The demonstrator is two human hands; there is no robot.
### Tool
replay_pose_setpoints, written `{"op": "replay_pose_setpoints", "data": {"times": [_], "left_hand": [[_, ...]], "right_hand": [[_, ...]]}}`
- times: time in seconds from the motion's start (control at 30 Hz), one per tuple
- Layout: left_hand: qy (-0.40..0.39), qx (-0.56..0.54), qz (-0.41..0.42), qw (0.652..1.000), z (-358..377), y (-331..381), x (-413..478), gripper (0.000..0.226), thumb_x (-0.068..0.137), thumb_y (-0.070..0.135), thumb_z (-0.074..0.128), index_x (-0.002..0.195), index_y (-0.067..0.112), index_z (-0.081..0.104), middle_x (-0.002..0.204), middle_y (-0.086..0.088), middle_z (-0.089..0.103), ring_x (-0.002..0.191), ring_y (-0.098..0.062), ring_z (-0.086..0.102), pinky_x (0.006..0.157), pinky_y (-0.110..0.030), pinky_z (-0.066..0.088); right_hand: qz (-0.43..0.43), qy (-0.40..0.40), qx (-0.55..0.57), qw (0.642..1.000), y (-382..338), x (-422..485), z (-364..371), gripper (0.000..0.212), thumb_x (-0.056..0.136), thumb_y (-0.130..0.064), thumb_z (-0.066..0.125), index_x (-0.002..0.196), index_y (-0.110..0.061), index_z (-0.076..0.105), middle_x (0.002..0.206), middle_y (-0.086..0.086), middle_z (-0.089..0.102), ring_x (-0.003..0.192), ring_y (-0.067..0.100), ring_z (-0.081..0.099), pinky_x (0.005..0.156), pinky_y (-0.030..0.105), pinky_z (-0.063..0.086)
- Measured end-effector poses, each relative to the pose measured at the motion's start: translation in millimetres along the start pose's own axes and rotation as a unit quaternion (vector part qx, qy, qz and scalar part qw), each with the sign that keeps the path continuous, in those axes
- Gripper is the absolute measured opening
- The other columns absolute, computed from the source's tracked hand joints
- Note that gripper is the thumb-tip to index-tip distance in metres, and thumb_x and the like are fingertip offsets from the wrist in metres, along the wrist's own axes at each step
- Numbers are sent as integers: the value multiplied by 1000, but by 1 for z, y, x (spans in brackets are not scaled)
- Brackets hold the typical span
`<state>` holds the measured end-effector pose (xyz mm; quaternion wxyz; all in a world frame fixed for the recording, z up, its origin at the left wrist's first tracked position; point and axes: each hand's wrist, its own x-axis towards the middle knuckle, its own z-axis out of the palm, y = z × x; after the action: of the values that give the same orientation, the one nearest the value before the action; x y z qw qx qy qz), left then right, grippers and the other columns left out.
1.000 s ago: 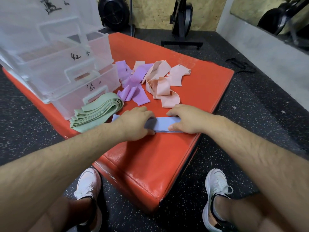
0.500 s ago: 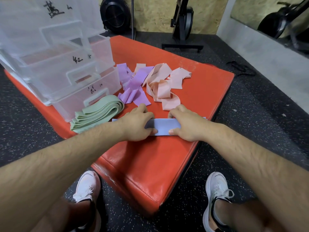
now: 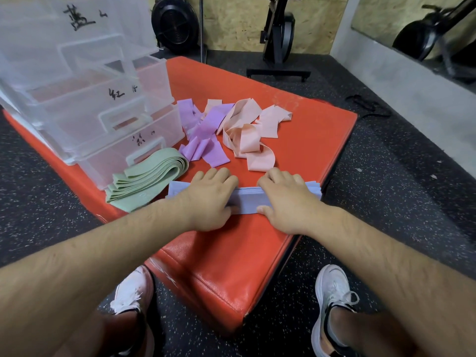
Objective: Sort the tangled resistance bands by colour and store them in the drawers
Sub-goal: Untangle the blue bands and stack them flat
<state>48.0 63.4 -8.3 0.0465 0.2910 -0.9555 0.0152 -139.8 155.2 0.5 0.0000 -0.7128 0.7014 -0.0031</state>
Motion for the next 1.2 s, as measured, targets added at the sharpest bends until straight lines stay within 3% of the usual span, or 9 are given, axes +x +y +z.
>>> {"op": "replay_pose_setpoints", "data": {"times": [0.1, 0.27, 0.47, 0.67, 0.8, 0.87, 1.03, 1.1, 1.2], "left_hand": [[46, 38, 35, 998, 5, 4, -8, 36, 77, 39, 48, 98, 11, 54, 89, -6, 59, 77, -32, 56, 70, -39, 37], [65, 60, 35, 995, 10, 0, -13, 59, 92, 52, 37, 122, 7, 59, 96, -5, 62, 79, -29, 58, 70, -39, 45], [102, 67, 22, 992, 9, 8, -17, 37, 93, 48, 39, 93, 14, 54, 83, -4, 56, 71, -29, 55, 61, -39, 40], [93, -90, -74, 989, -11, 18, -11, 26, 95, 42, 49, 91, 17, 43, 88, -2, 57, 78, -31, 58, 65, -41, 47], [142, -171, -110, 969, -34, 18, -2, 21, 91, 34, 55, 84, 16, 46, 70, 3, 54, 66, -24, 52, 57, -38, 40], [168, -202, -136, 955, -46, 18, 2, 22, 90, 33, 57, 80, 18, 45, 64, 3, 52, 63, -17, 46, 50, -27, 33], [199, -259, -187, 927, -72, 19, 5, 21, 90, 33, 58, 80, 18, 48, 68, 5, 58, 64, -8, 52, 52, -17, 33], [203, -280, -200, 917, -79, 19, 6, 19, 88, 32, 59, 80, 18, 49, 70, 3, 60, 68, -14, 56, 59, -27, 42], [213, -292, -206, 909, -85, 17, 7, 16, 85, 30, 58, 79, 18, 49, 70, 2, 61, 71, -19, 59, 64, -36, 47]], "right_hand": [[-20, 44, -36, 998, -5, -9, 10, 40, 97, -43, 54, 128, -19, 45, 121, -1, 51, 114, 25, 45, 97, 41, 28], [-35, 61, -46, 996, 4, -13, 17, 45, 100, -45, 48, 135, -17, 48, 113, 0, 58, 106, 27, 52, 100, 42, 29], [-32, 52, -73, 995, -2, -12, 5, 30, 98, -45, 49, 114, -20, 53, 101, -2, 62, 96, 26, 57, 95, 41, 37], [35, 82, 92, 992, -7, -12, -12, 18, 93, -41, 54, 101, -26, 49, 101, -7, 58, 92, 24, 57, 72, 41, 49], [65, 124, 207, 968, -10, -7, -27, 17, 86, -32, 59, 97, -29, 47, 96, -8, 52, 87, 20, 56, 75, 42, 50], [76, 156, 259, 950, -14, -4, -36, 20, 85, -29, 61, 99, -28, 48, 98, -6, 51, 85, 19, 56, 77, 42, 49], [84, 184, 338, 919, -26, 5, -53, 27, 82, -29, 68, 101, -24, 50, 95, -4, 52, 77, 5, 51, 65, 22, 40], [78, 176, 367, 910, -32, 5, -59, 31, 79, -28, 71, 102, -21, 50, 94, -5, 53, 72, 4, 52, 63, 17, 39], [81, 158, 447, 877, -35, 8, -67, 33, 79, -30, 74, 103, -21, 53, 98, -4, 57, 75, 14, 59, 69, 27, 51]]}}
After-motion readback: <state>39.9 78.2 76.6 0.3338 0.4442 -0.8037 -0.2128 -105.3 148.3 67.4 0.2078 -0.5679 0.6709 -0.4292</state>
